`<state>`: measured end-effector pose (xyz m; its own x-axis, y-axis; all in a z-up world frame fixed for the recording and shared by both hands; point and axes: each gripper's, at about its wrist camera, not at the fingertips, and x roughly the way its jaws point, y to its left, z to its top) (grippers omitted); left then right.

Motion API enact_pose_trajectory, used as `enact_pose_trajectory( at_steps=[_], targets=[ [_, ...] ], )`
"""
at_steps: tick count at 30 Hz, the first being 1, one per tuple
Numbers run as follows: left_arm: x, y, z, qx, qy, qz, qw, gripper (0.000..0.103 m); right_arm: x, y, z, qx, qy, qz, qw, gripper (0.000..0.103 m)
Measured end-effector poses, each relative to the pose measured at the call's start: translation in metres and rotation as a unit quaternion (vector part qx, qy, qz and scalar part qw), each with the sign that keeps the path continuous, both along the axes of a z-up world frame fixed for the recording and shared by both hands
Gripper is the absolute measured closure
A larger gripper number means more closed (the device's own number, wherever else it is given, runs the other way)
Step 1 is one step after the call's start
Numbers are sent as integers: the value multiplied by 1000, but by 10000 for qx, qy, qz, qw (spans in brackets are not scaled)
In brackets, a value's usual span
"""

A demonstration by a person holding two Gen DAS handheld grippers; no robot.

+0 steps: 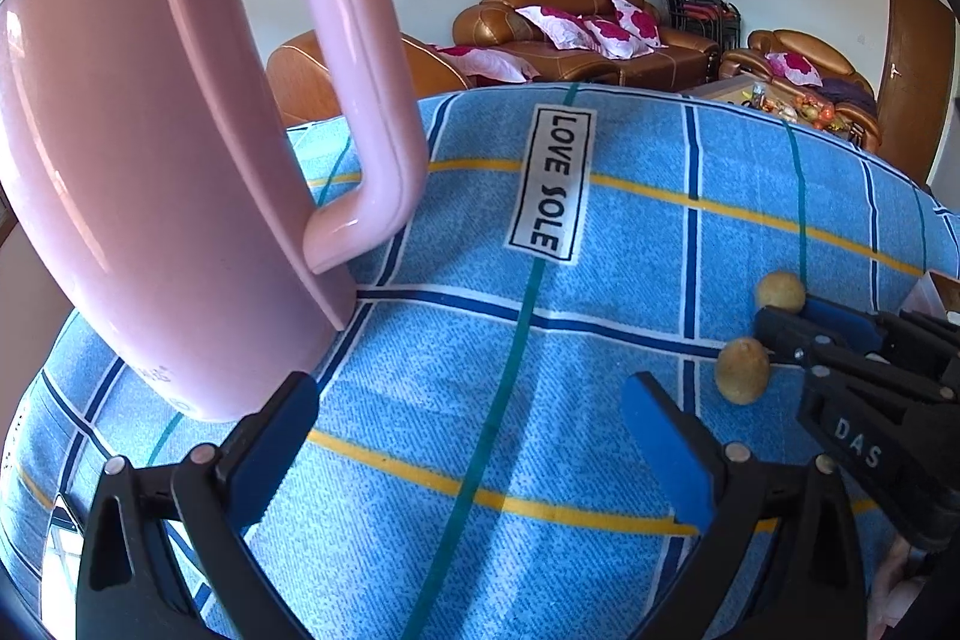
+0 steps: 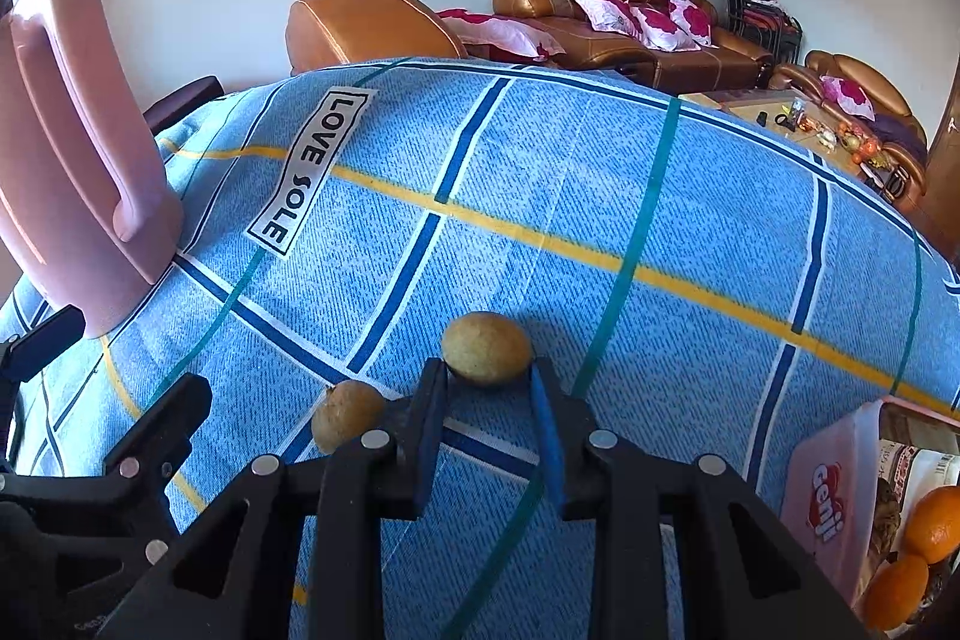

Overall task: Organize fruits
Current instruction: 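Grasp one small tan round fruit with the right tool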

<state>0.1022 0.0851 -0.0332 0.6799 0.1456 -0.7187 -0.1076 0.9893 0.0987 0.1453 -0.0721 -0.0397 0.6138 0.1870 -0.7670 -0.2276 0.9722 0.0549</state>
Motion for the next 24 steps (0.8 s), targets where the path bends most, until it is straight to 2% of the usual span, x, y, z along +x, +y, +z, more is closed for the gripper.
enact_pose_trajectory(
  at_steps=[2,4,5,8,12,17,20,24],
  targets=[
    [0,1,0,-50,-10,-19,10000,0,-11,-10,6,187,-223,-134,9995,74],
    [-2,1,1,-72,-87,-90,9999,0,-28,-14,15,162,-614,-264,9976,75],
    [-3,1,3,-71,-141,-161,9997,0,-39,-17,19,144,-808,-312,9961,81],
    [-8,-10,7,28,-290,-442,9986,0,-74,-25,32,144,-1415,-554,9883,82],
    [-12,-25,10,206,-410,-808,9957,0,-104,-31,39,136,-1821,-612,9813,82],
    [-15,-33,14,193,-429,-1106,9928,0,-111,-53,40,682,-1750,-675,9799,82],
    [-12,-31,12,226,-361,-916,9949,0,-103,-61,35,984,-1453,-589,9827,82],
    [-7,-20,8,43,-267,-700,9972,0,-86,-49,24,886,-1017,-364,9902,81]
  ],
)
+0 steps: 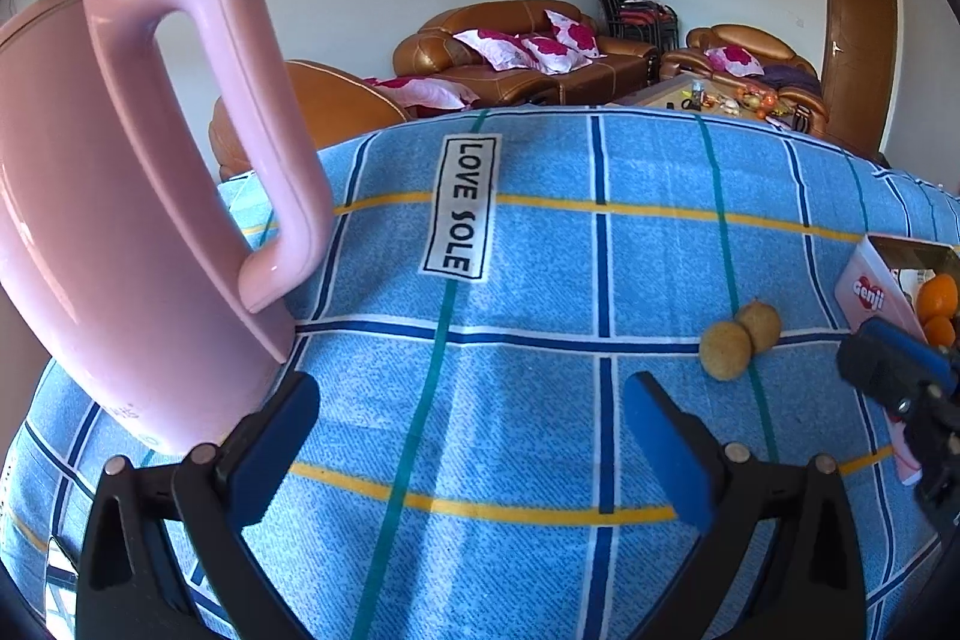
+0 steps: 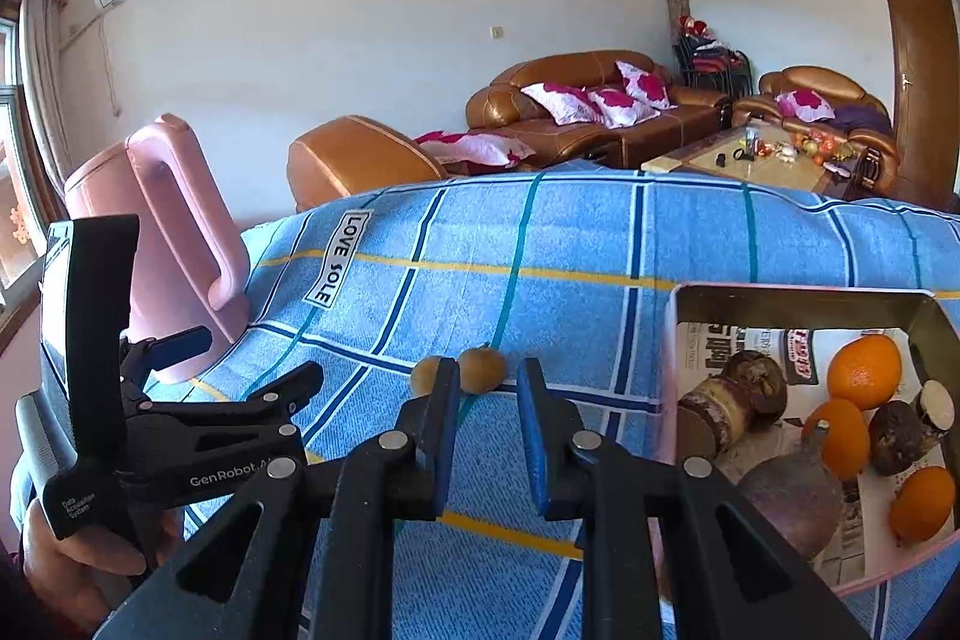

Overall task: Organize fruits
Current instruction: 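Grasp one small tan round fruit with the right tool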

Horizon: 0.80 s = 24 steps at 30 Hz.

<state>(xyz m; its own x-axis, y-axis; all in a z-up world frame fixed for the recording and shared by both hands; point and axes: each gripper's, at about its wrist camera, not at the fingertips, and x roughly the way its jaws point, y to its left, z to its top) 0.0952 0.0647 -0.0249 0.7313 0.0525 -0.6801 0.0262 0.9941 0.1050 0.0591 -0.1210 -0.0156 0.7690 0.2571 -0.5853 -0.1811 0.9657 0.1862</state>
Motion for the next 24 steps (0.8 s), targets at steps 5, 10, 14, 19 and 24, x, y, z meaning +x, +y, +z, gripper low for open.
enact_pose_trajectory(
  at_steps=[5,10,14,19,24],
  targets=[
    [4,4,-3,-61,128,107,9998,0,26,16,-18,-406,578,116,9974,79],
    [6,4,-4,-97,169,74,9998,0,57,17,-31,-340,1050,166,9938,79],
    [6,3,-5,-80,191,70,9998,0,77,24,-33,-340,1122,205,9929,79],
    [8,1,-6,-24,211,43,9998,0,81,32,-32,-549,1096,247,9921,79],
    [9,1,-6,-42,197,60,9998,0,72,18,-25,-187,850,231,9959,88]
  ],
)
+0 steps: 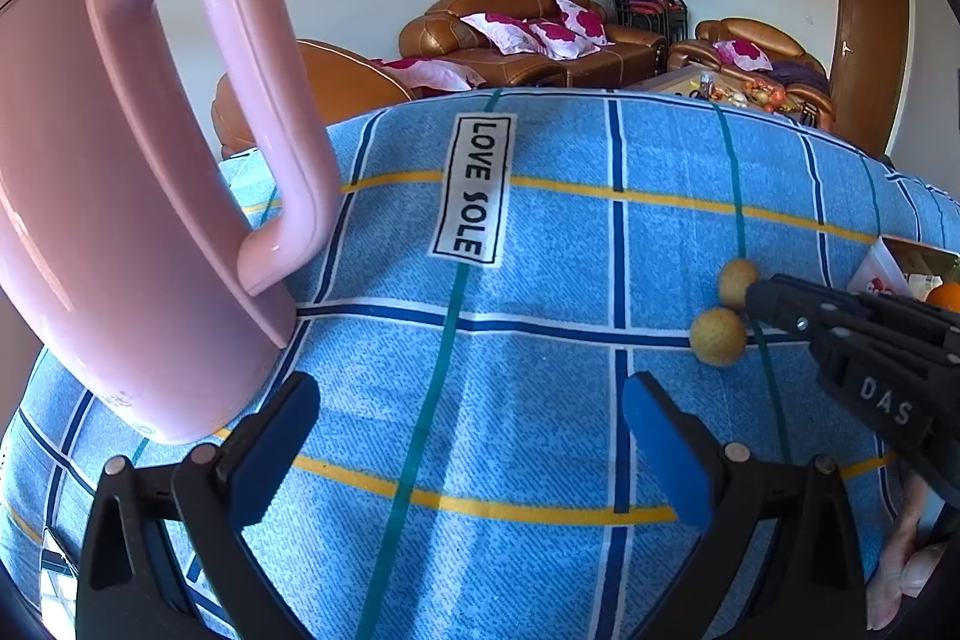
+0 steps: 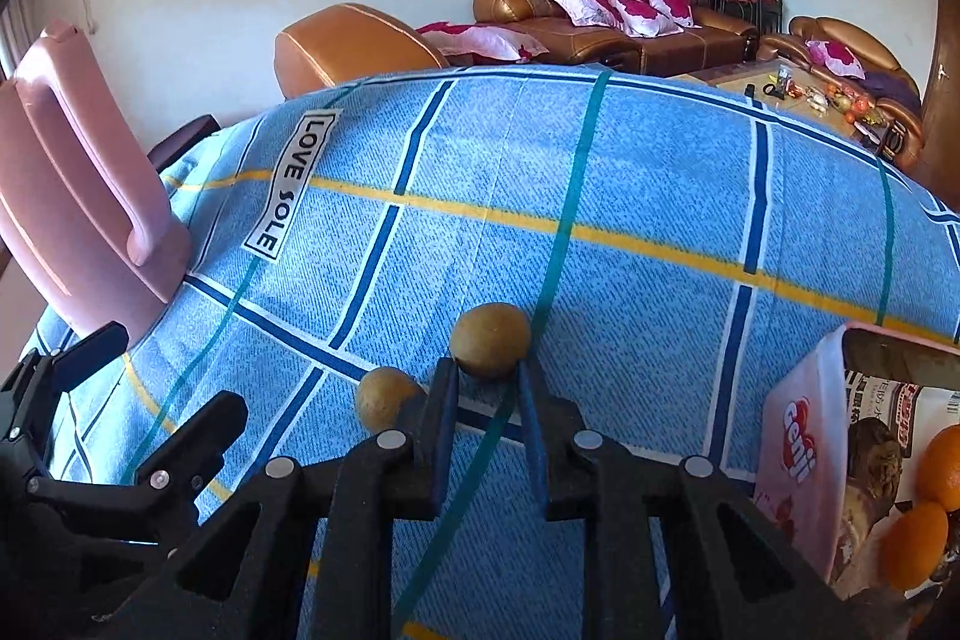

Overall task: Organize fruits
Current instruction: 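Grasp one small tan round fruit with the right tool, then grasp the other small tan fruit with the left tool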

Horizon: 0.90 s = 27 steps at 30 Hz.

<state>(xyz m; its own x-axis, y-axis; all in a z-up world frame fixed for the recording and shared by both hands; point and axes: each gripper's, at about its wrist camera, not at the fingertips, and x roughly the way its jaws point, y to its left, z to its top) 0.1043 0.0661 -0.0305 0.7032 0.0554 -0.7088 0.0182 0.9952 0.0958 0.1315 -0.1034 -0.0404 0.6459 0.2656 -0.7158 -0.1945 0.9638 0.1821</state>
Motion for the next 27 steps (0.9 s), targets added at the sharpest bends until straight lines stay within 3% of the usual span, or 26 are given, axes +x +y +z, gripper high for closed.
enact_pose_trajectory(
  at_steps=[4,10,12,14,17,21,23,27],
  targets=[
    [2,-1,-2,38,46,-9,10000,0,-11,-4,12,53,-397,-111,9991,90],
    [3,3,-3,-28,56,21,10000,0,3,-3,6,237,-113,53,9996,88],
    [4,4,-4,-45,59,23,10000,0,7,1,4,100,-104,-17,9999,77],
    [4,5,-4,-48,66,20,10000,0,12,6,1,-43,1,-10,10000,59],
    [5,7,-5,-48,100,26,9999,0,21,12,-7,-9,285,153,9995,49],
    [7,8,-6,-78,127,35,9999,0,24,19,-10,-183,261,182,9993,54],
    [8,9,-6,-96,139,22,9999,0,23,22,-10,-329,240,180,9990,76],
    [8,12,-8,-141,142,0,9998,0,17,17,-5,-290,59,154,9994,76]
  ],
)
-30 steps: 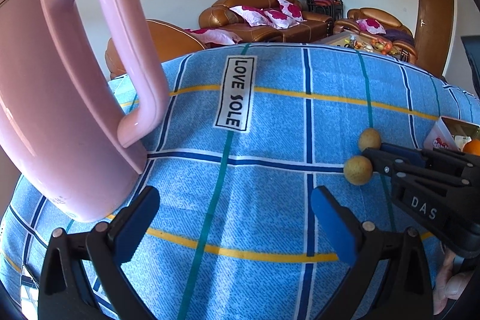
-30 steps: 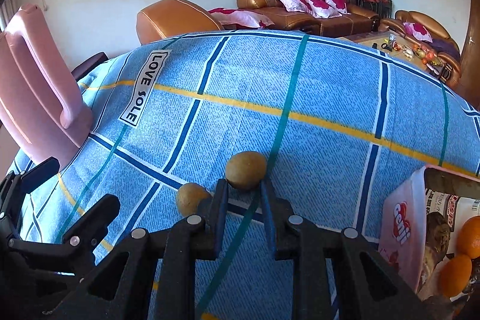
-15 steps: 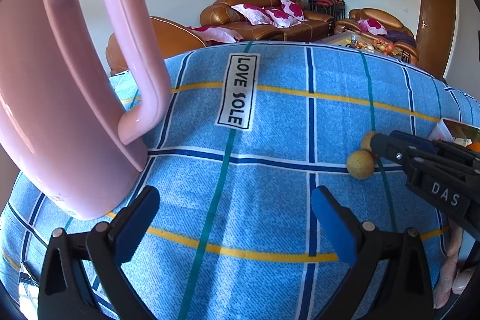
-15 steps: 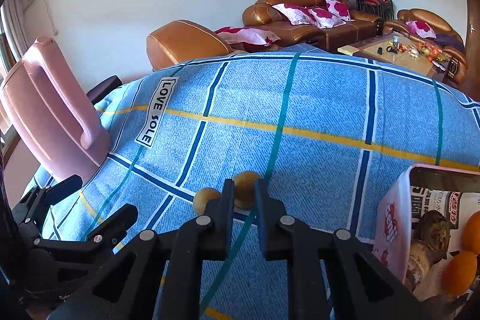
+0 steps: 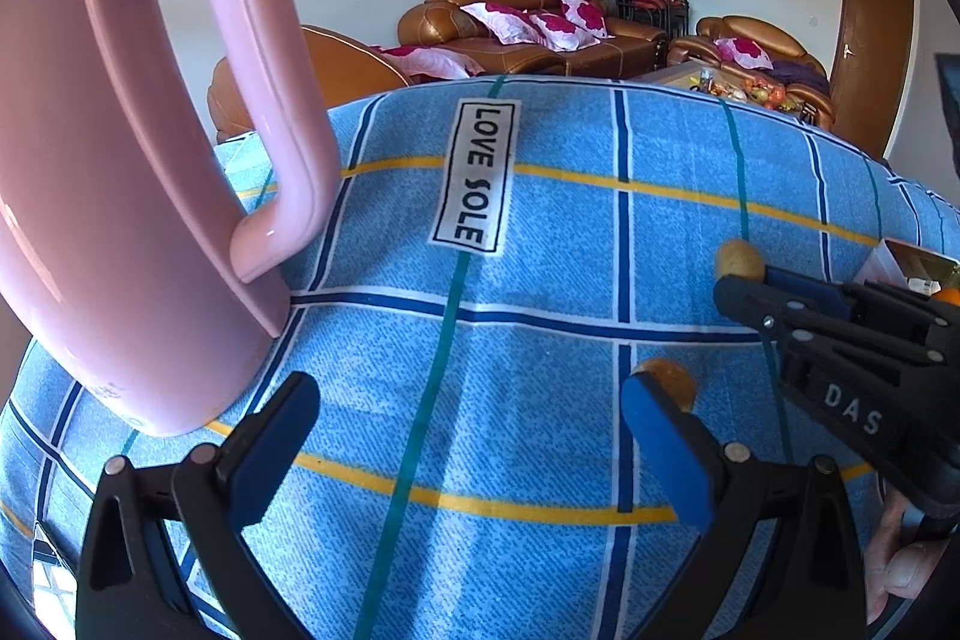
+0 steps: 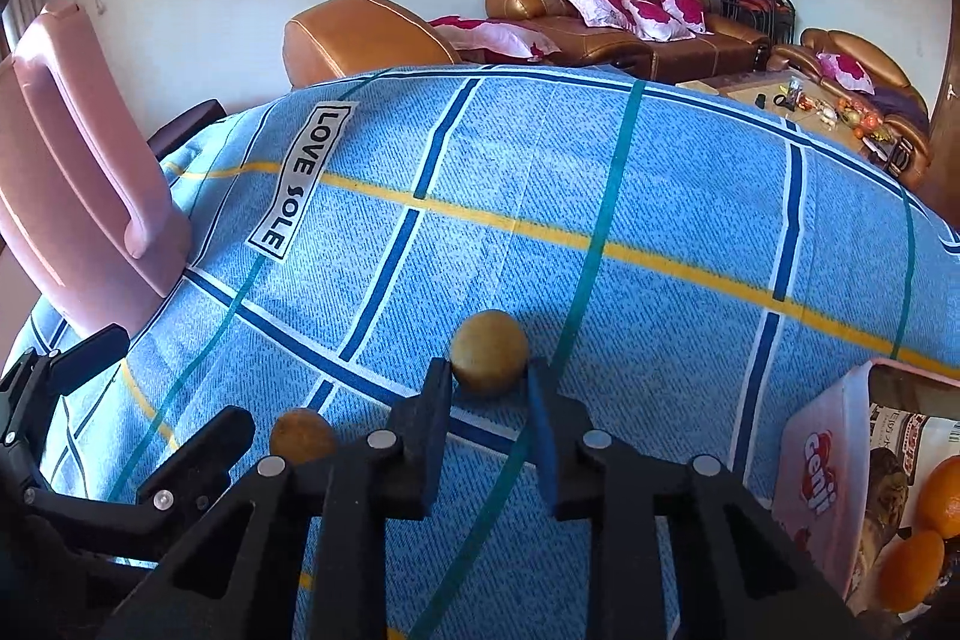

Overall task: Organize fruits
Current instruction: 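Grasp the other small tan fruit with the left tool, then carry the small tan fruits with both tools over the tin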

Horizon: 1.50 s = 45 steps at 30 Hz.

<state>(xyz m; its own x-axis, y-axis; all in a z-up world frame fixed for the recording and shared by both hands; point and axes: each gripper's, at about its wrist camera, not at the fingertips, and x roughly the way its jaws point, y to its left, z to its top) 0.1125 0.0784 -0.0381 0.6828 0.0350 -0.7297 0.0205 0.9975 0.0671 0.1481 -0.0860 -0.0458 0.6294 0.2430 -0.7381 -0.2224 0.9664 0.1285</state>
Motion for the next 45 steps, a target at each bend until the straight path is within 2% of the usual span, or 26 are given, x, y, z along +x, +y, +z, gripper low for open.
enact_pose_trajectory(
  at_steps=[4,8,12,16,18,21,25,27,28,29,32,37,41,45],
  targets=[
    [-2,1,1,-80,-57,-116,9999,0,-21,-11,12,229,-472,-93,9986,76],
    [-9,-9,6,-190,-186,-472,9985,0,-57,-22,26,234,-1054,-416,9933,76],
    [-9,-24,8,-310,-189,-835,9958,2,-90,-31,34,201,-1388,-521,9887,76],
    [6,-34,2,-453,148,-996,9939,19,-102,-33,38,216,-1499,-576,9868,76],
    [18,-36,-6,-394,463,-874,9943,31,-102,-33,37,215,-1495,-551,9870,76],
    [19,-45,-7,-135,475,-843,9952,32,-102,-33,35,232,-1455,-547,9876,76],
    [15,-54,-4,-80,417,-1107,9929,54,-96,-33,33,244,-1363,-540,9889,76],
    [14,-57,-3,-62,404,-1156,9925,59,-98,-31,33,229,-1370,-557,9887,76],
    [13,-57,-2,-52,391,-1179,9922,69,-98,-31,33,221,-1390,-578,9884,76],
    [12,-58,-1,-10,364,-1185,9923,74,-99,-31,34,218,-1422,-599,9878,76],
    [7,-60,3,228,179,-1063,9939,74,-105,-30,35,176,-1550,-656,9856,76],
    [-6,-55,16,326,-332,-831,9954,74,-115,-27,39,44,-1804,-718,9810,76],
    [-19,-48,29,416,-936,-547,9932,74,-125,-27,44,-49,-2060,-865,9747,76],
    [-24,-44,35,546,-1293,-315,9896,74,-134,-23,49,-303,-2330,-973,9671,76]
  ],
)
